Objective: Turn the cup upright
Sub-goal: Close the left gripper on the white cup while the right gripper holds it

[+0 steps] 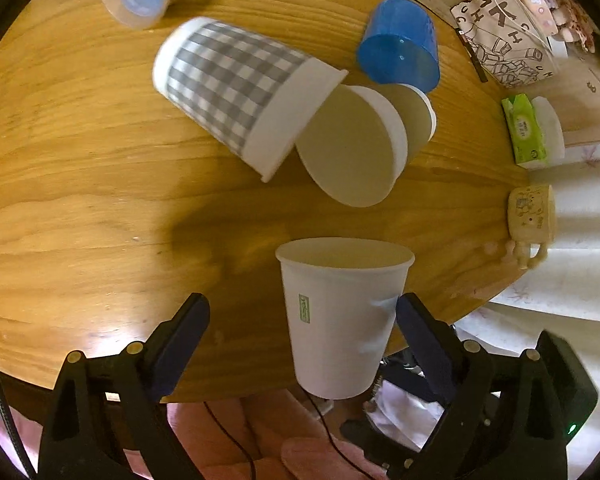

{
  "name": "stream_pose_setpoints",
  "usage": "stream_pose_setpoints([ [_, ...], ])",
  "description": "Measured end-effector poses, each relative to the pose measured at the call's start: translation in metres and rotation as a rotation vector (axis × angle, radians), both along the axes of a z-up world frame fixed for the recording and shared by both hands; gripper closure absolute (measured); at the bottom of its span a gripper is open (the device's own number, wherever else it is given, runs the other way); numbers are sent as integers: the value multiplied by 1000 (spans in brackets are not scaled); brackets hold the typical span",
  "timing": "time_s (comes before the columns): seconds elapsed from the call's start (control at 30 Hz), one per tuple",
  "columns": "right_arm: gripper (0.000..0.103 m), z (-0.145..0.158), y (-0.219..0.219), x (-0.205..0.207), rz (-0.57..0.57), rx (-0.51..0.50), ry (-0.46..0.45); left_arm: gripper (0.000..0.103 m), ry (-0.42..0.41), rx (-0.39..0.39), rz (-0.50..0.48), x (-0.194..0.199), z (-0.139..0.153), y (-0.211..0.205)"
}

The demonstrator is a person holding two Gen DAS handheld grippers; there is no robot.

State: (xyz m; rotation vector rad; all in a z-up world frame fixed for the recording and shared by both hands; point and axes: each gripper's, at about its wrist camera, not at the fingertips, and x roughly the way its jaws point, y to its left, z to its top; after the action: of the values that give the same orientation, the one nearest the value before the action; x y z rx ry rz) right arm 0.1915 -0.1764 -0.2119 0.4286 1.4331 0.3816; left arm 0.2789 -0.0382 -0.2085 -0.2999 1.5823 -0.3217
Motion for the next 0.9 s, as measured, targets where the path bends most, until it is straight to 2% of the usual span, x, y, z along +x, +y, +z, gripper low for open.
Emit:
stream_pose_setpoints([
  [0.17,35,0,-10,-10,-16,2,20,11,34,-46,-1,5,-6,-10],
  [0.5,35,-2,-21,-24,-51,-1,61,12,54,-84,-31,11,-15,-28],
  [0.57,35,-1,-25,-24,-61,-5,59,22,69,-98,-38,12,-18,-30],
  [0.73,35,1,-32,-26,-76,-16,56,32,83,-117,-44,11,-22,-31],
  [0.9,35,0,-35,-28,-78,-19,60,34,59,-109,-66,9,-18,-33],
])
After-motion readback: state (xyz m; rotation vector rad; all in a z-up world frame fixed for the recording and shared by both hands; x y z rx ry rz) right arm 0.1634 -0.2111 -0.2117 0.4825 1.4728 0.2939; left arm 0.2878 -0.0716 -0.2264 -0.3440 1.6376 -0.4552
